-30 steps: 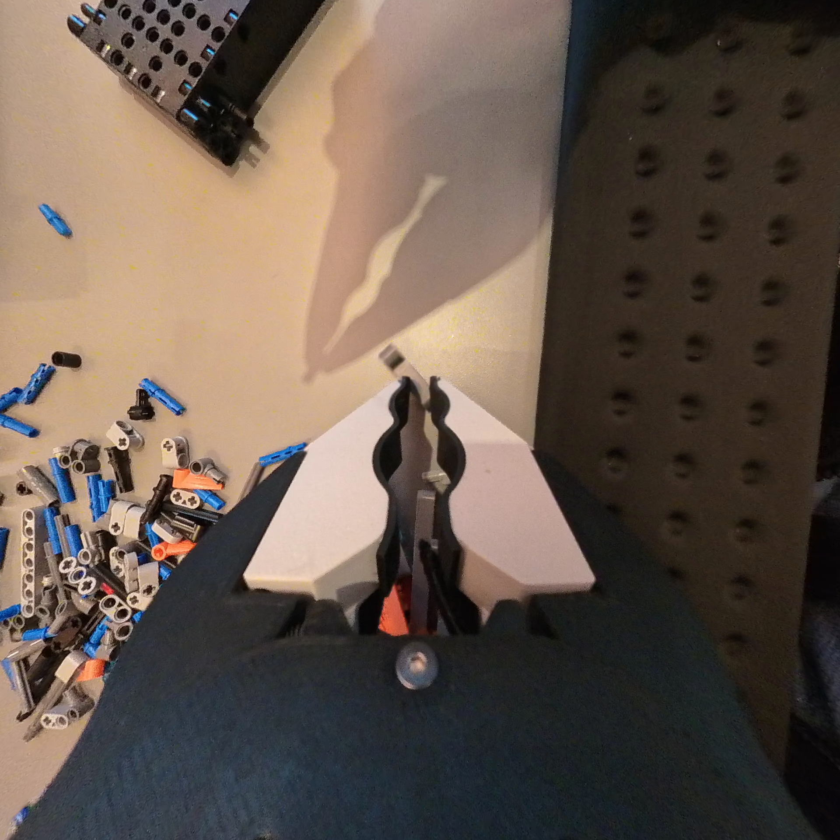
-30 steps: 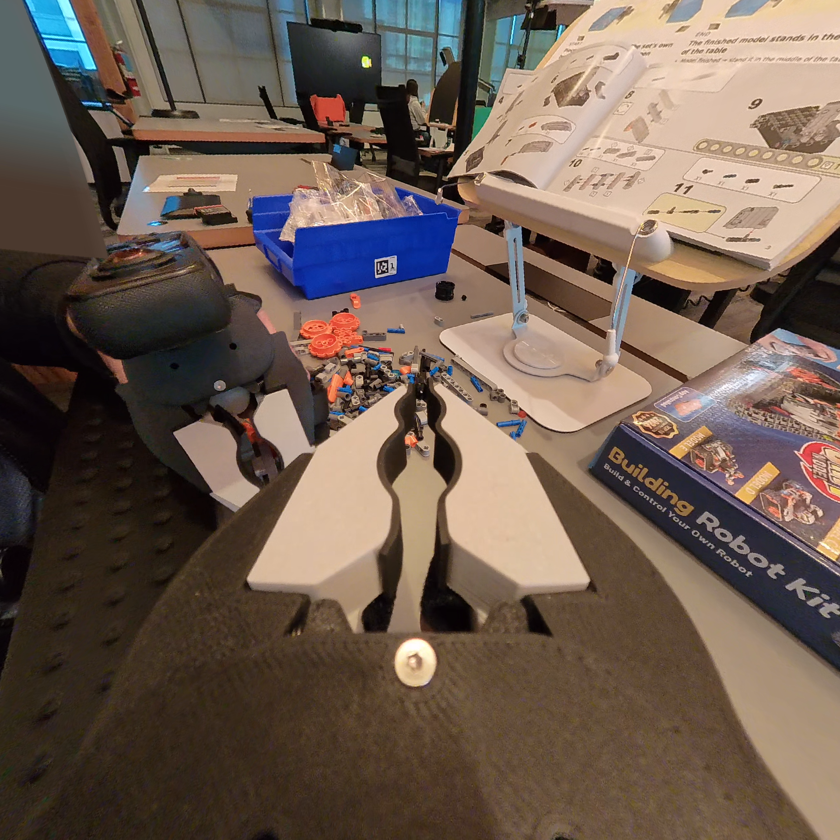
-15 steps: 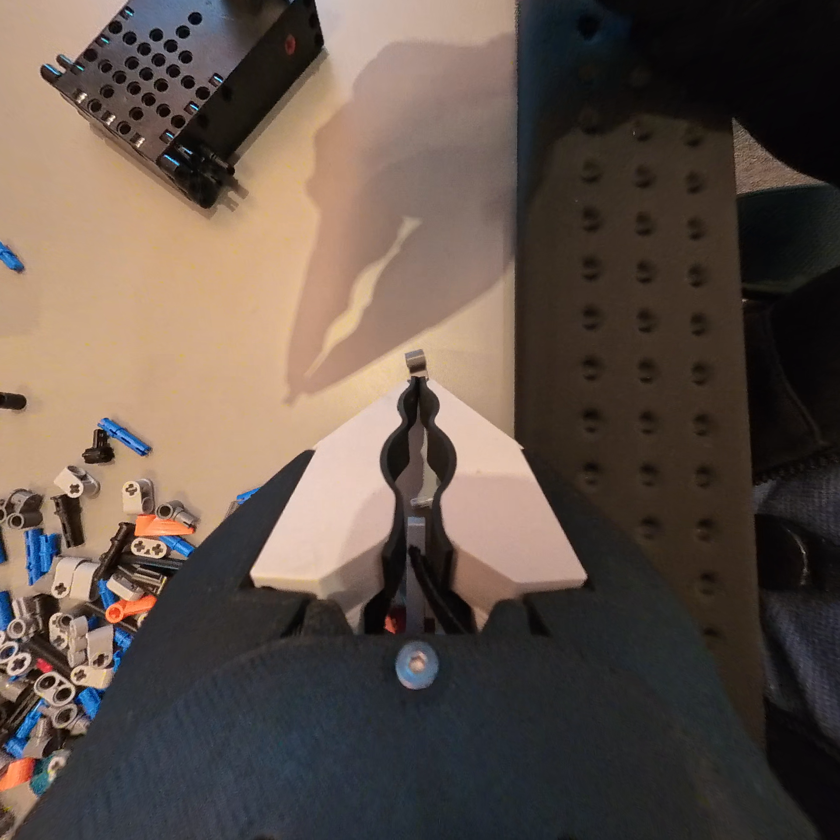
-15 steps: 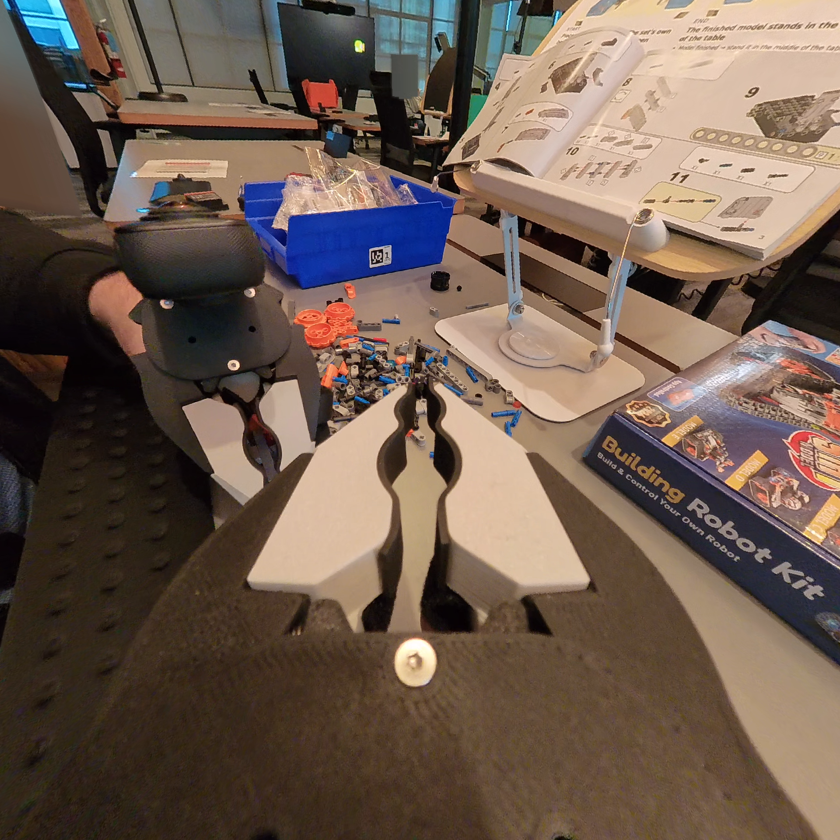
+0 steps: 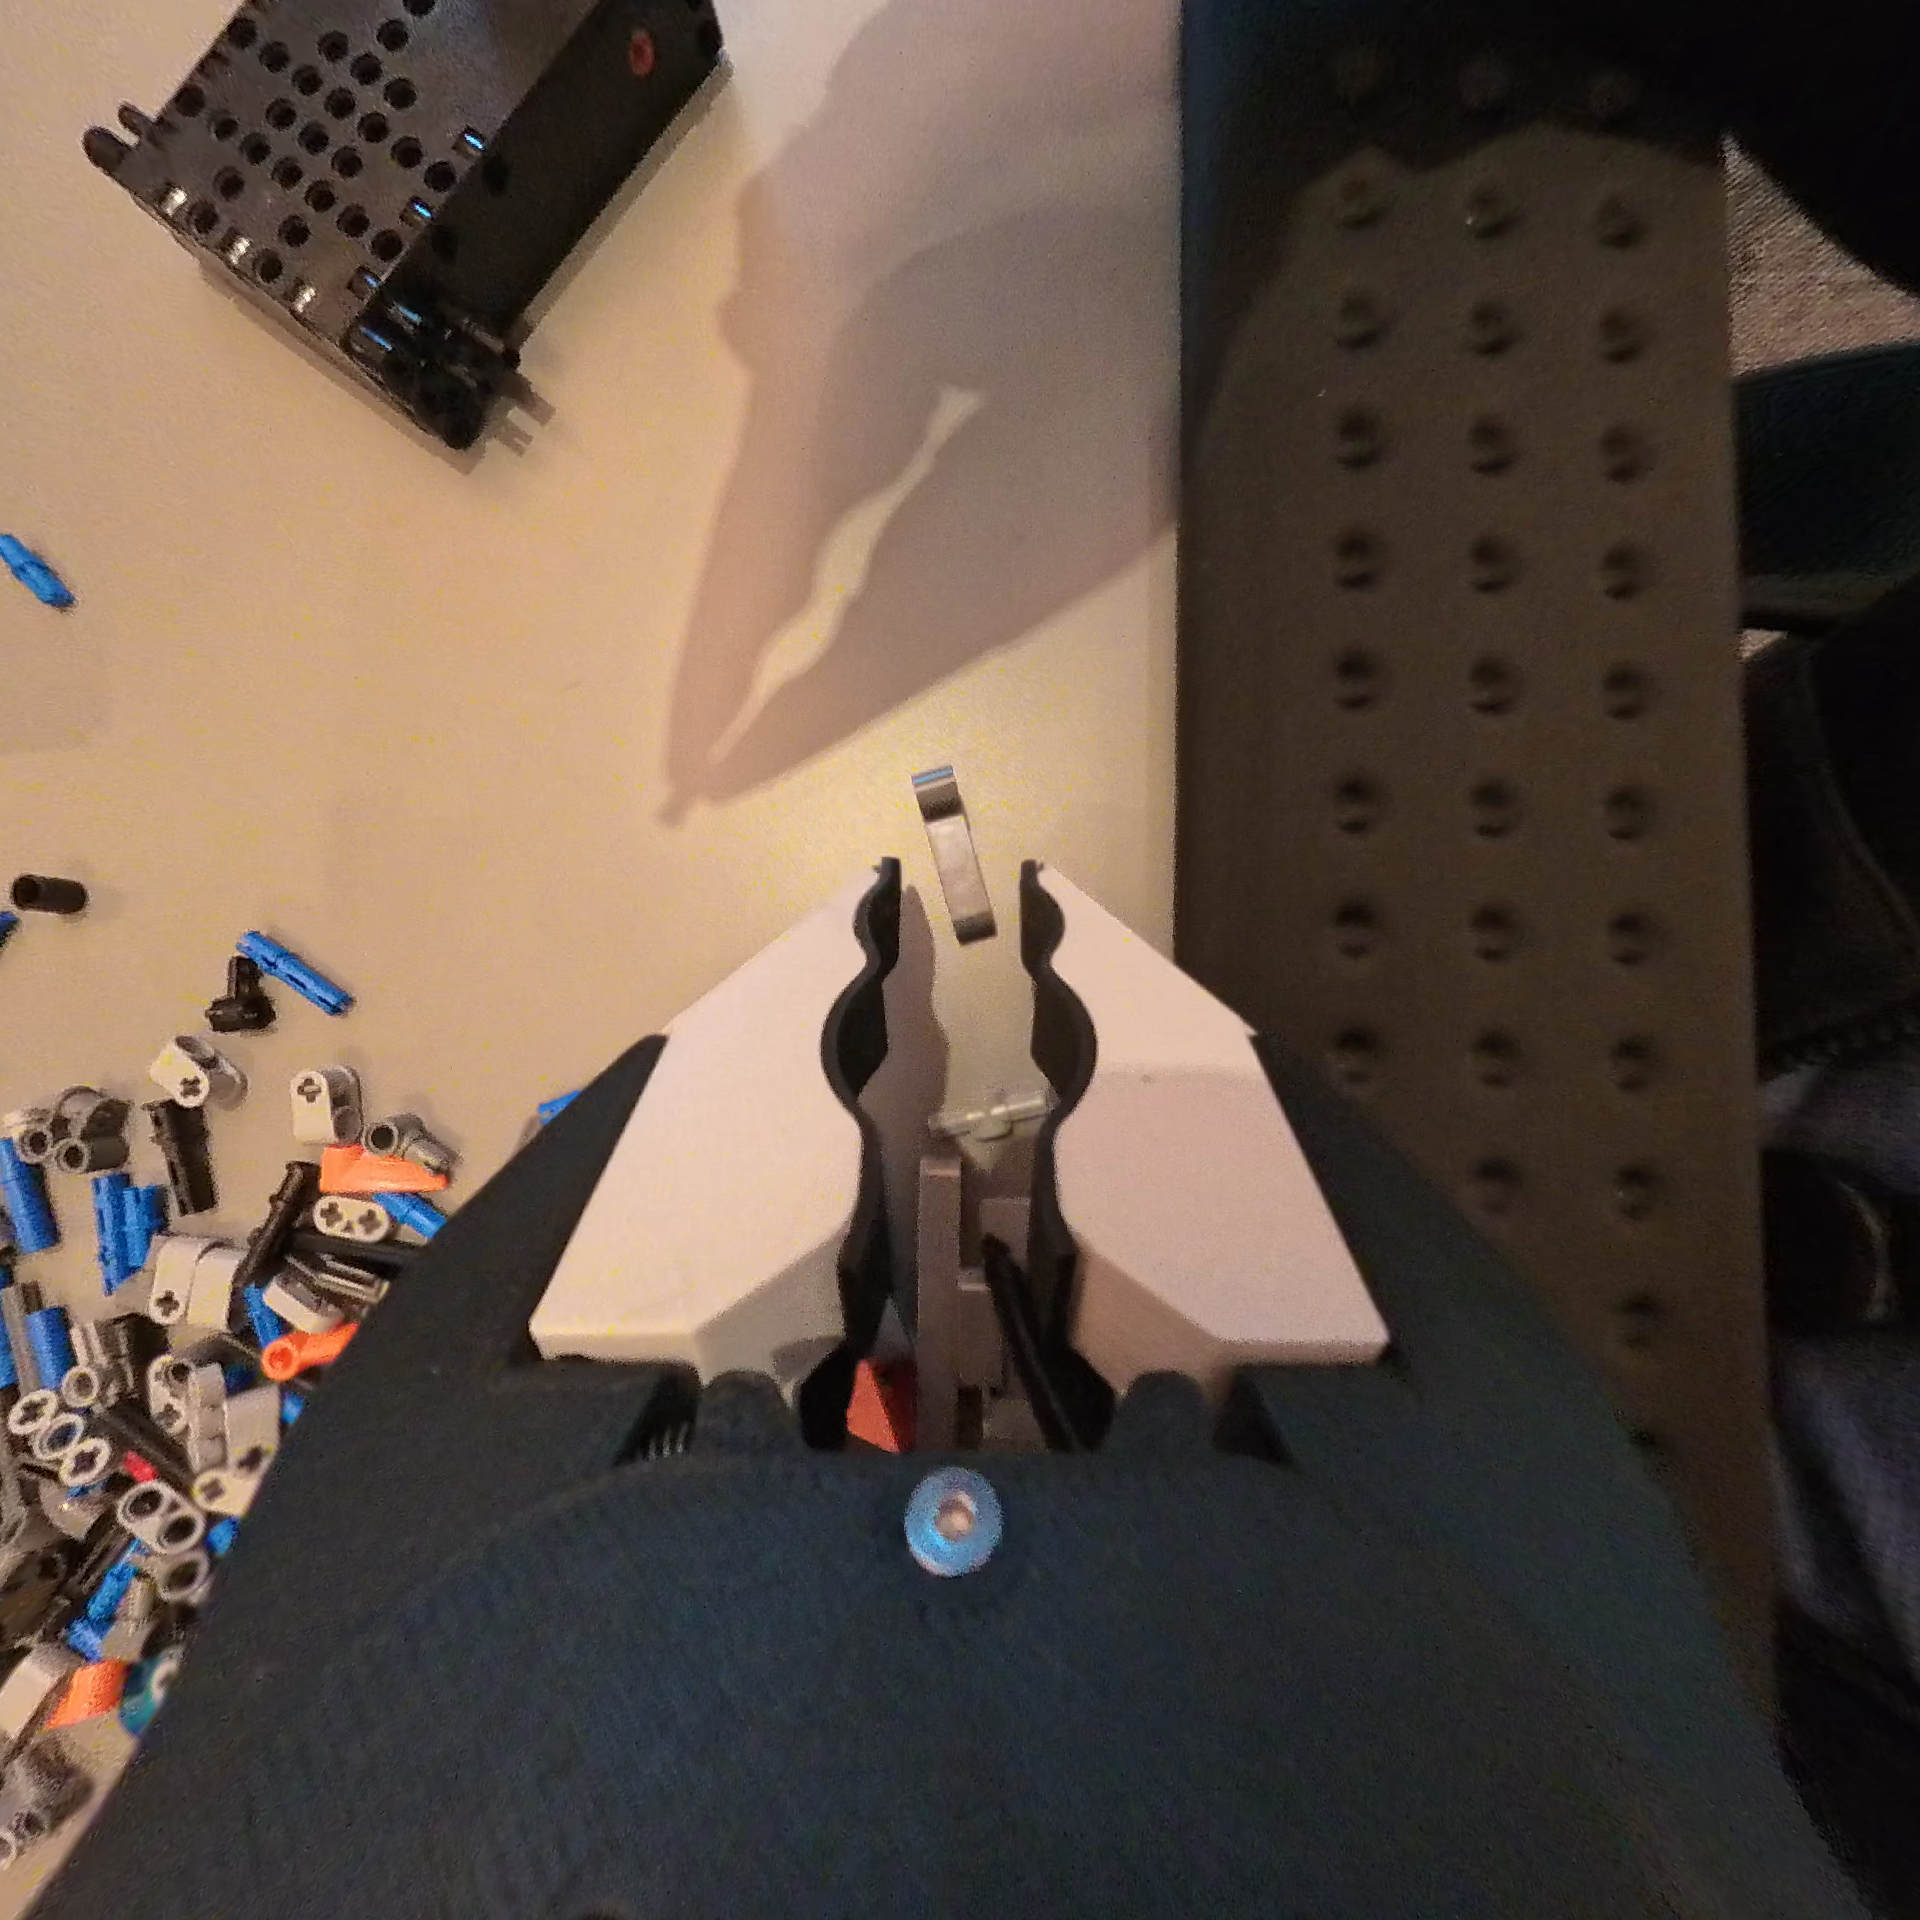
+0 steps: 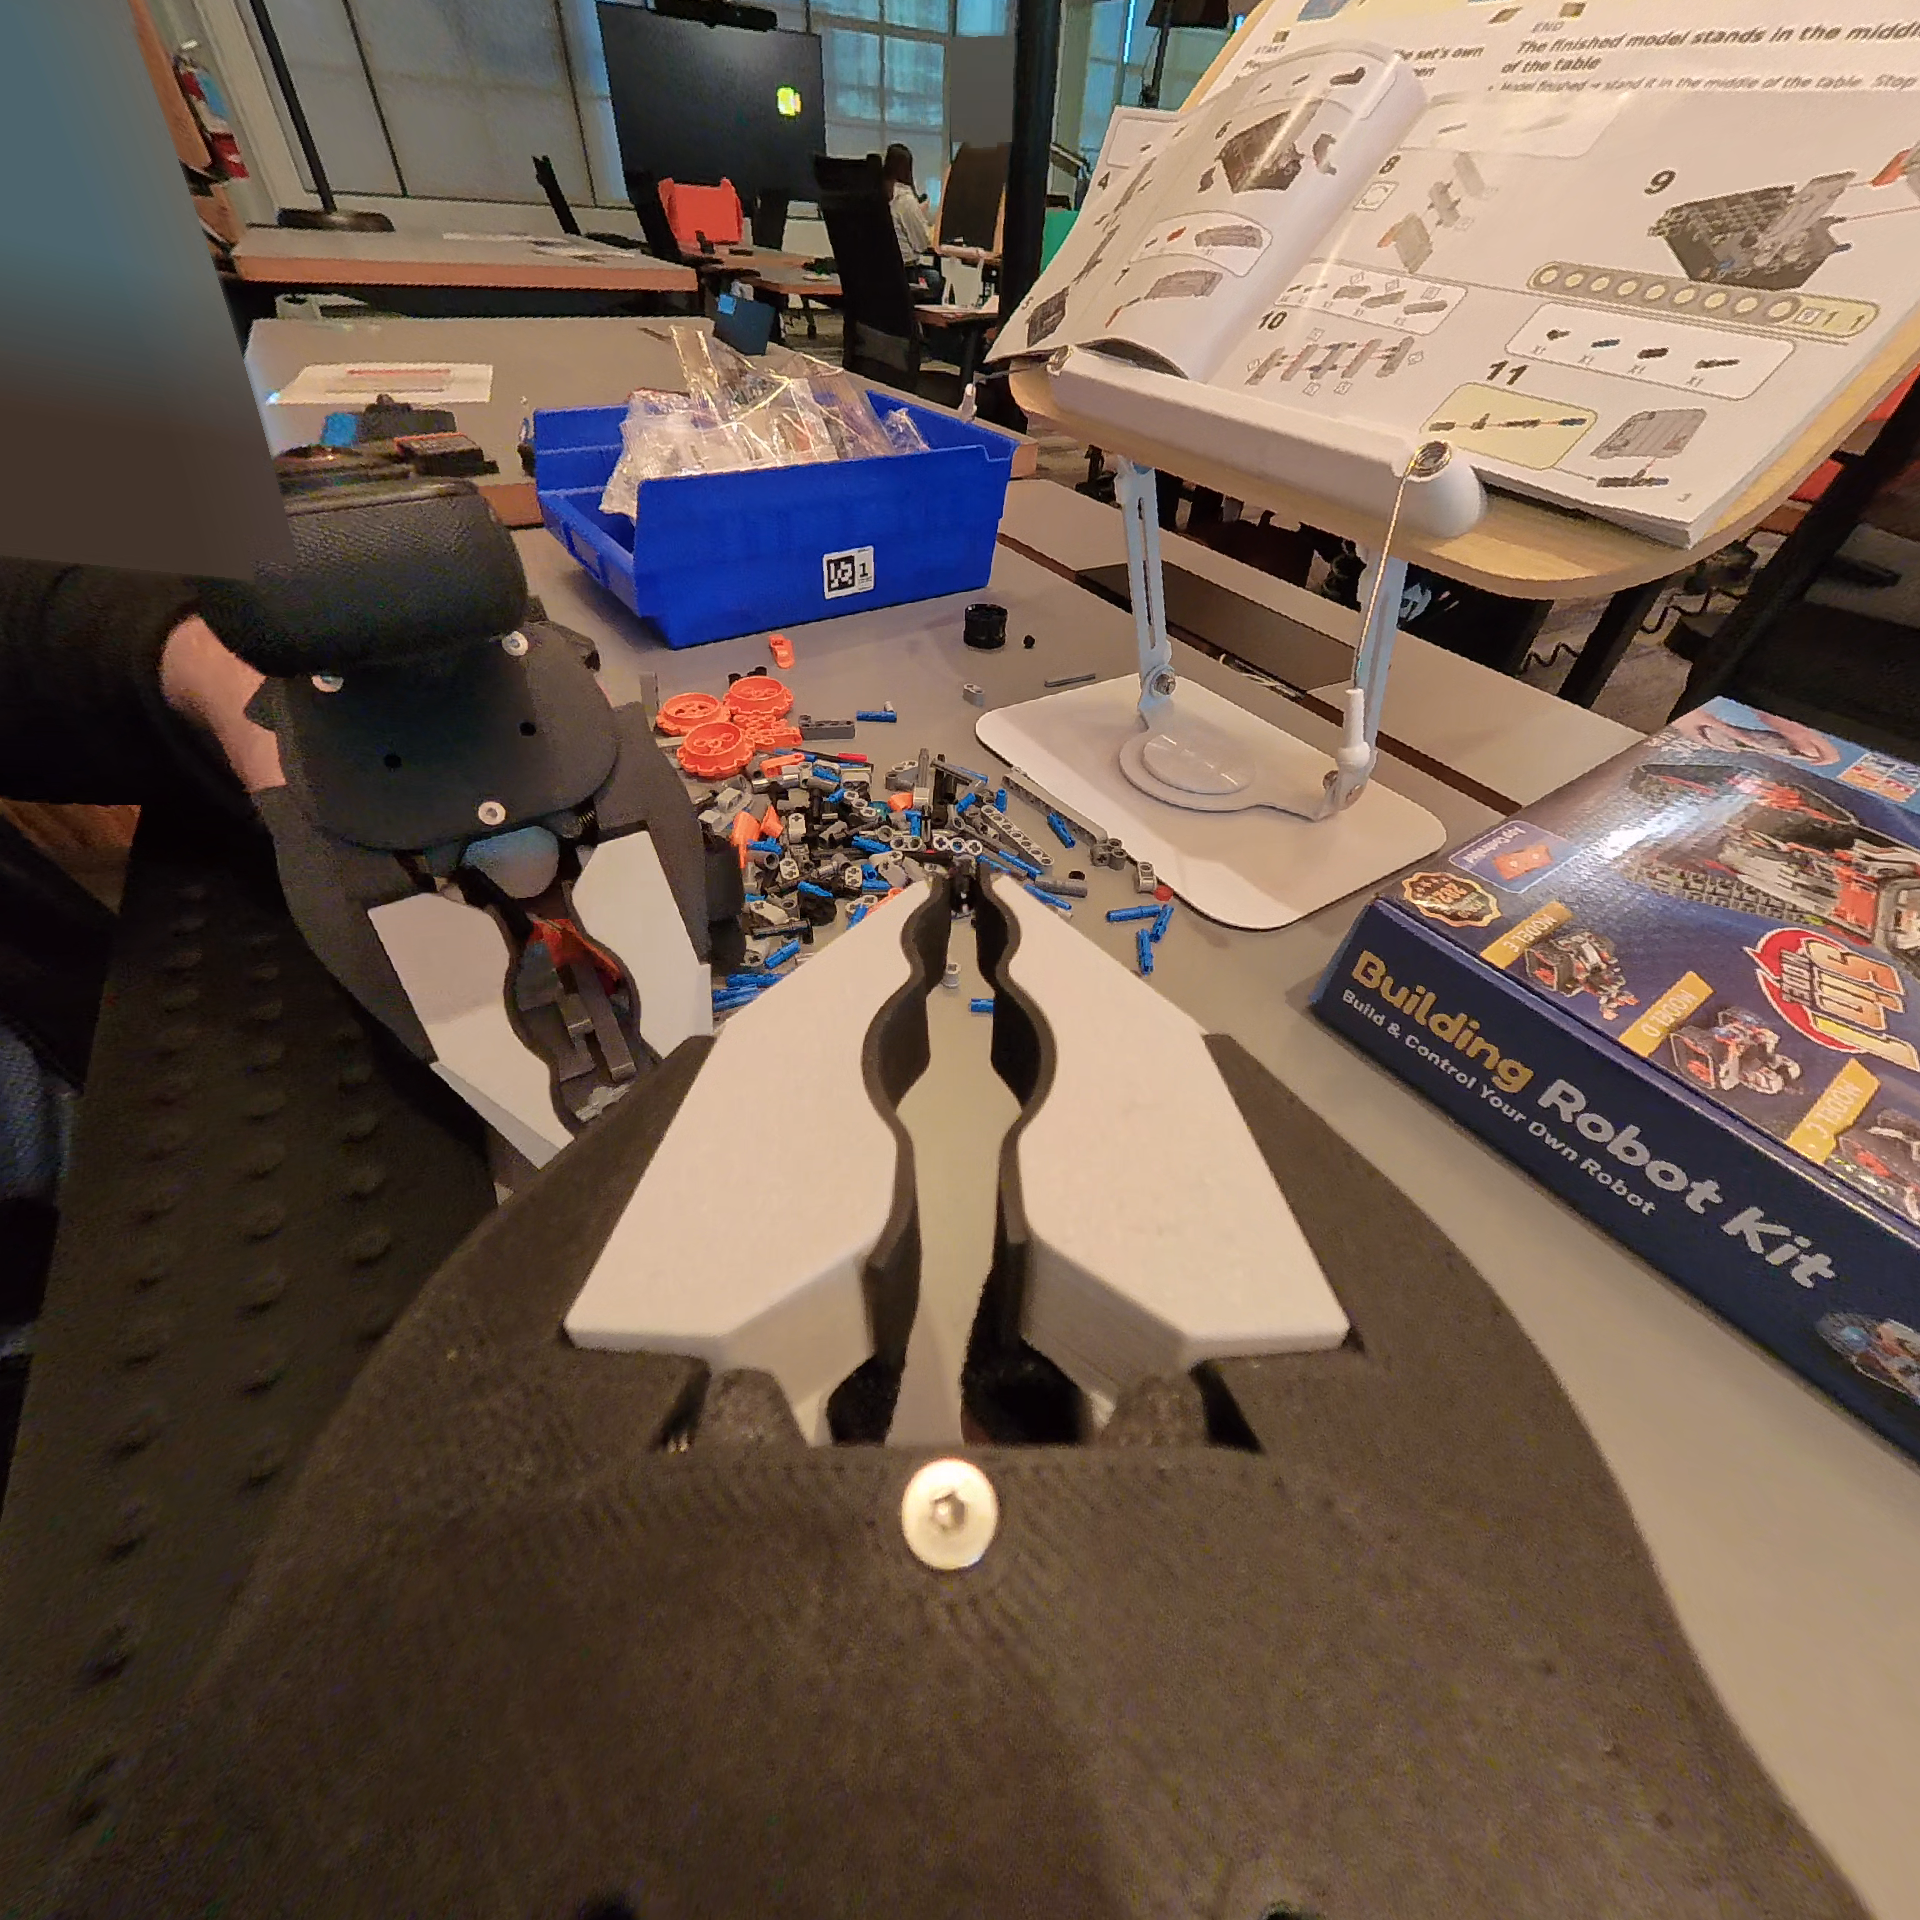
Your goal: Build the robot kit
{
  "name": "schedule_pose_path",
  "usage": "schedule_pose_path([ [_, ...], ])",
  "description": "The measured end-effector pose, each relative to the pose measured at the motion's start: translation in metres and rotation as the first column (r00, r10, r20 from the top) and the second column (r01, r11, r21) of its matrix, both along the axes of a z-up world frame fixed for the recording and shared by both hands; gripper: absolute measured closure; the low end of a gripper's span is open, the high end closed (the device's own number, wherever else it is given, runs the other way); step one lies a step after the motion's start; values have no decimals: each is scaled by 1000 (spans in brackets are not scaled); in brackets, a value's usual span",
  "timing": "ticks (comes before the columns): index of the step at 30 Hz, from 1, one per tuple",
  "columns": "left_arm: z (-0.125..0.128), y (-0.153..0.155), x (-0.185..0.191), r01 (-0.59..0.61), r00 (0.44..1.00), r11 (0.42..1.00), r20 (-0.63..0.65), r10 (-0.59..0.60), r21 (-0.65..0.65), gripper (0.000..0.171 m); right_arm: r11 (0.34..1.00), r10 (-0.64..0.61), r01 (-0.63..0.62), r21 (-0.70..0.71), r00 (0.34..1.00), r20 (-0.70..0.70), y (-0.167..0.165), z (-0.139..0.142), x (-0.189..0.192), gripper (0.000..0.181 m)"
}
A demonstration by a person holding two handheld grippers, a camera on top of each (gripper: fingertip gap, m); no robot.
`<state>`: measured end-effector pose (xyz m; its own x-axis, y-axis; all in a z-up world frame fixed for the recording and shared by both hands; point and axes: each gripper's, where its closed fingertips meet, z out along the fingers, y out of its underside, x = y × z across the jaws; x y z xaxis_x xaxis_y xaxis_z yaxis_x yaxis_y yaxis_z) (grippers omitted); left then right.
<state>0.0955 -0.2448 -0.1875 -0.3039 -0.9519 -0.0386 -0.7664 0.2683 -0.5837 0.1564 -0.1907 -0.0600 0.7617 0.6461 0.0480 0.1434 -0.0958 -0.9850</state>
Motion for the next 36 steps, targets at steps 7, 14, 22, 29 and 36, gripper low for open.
schedule_pose_path([
  [7,-8,-4,10,11,1000,998,-13,-10,58,166,1000,6,-6,-4,1000,15,-1,-2,-2,178],
  [14,-2,-6,16,4,1000,994,-17,-6,-112,166,1000,14,-14,-15,1000,19,-4,-6,-1,178],
  [22,-6,5,18,-6,999,993,-40,1,-116,158,998,36,-33,-51,998,49,-10,-17,-4,178],
  [29,-8,9,18,4,999,995,-32,-7,-99,166,986,125,-104,-133,980,154,-30,-43,-22,178],
  [36,-5,9,18,-19,998,966,-62,3,-257,166,948,254,-185,-260,931,263,-51,-81,-40,178],
])
